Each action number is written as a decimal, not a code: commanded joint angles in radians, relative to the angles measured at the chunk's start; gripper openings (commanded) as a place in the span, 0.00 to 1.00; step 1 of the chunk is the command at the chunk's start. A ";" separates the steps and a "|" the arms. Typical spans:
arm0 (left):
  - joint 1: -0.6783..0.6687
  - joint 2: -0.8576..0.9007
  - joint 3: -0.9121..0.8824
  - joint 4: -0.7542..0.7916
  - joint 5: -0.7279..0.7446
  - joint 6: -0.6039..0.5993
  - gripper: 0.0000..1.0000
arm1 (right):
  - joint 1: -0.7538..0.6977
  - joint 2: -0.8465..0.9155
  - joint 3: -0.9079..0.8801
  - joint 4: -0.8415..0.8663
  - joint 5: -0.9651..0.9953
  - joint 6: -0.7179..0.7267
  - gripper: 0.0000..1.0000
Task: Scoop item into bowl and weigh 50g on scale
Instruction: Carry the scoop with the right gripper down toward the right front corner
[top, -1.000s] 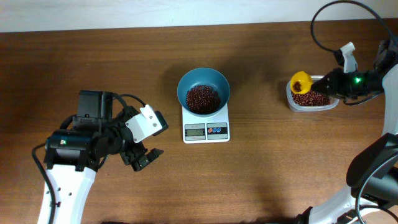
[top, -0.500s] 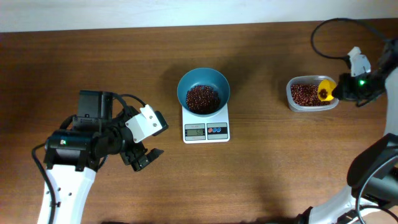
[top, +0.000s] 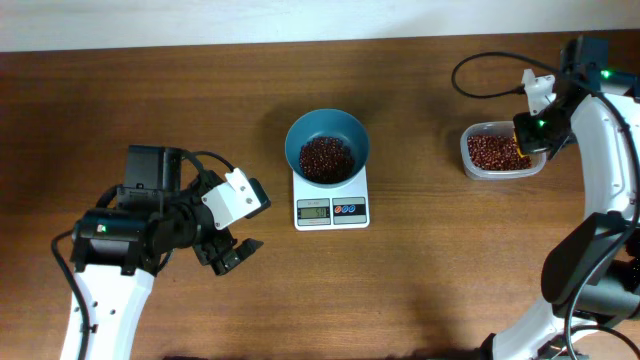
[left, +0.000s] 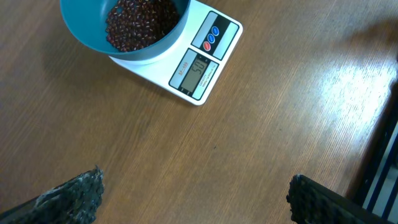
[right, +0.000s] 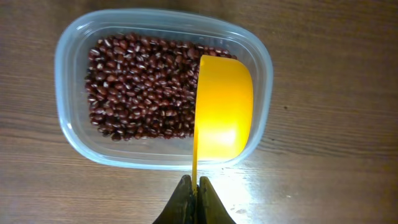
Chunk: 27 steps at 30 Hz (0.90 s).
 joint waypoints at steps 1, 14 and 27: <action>0.006 -0.006 -0.002 0.002 -0.001 0.009 0.99 | 0.014 -0.032 0.014 0.002 0.080 0.017 0.04; 0.006 -0.006 -0.002 0.002 -0.001 0.009 0.99 | 0.031 -0.032 0.015 -0.001 0.138 0.024 0.04; 0.006 -0.006 -0.002 0.002 -0.001 0.009 0.99 | 0.028 -0.144 0.100 -0.121 -0.194 0.108 0.04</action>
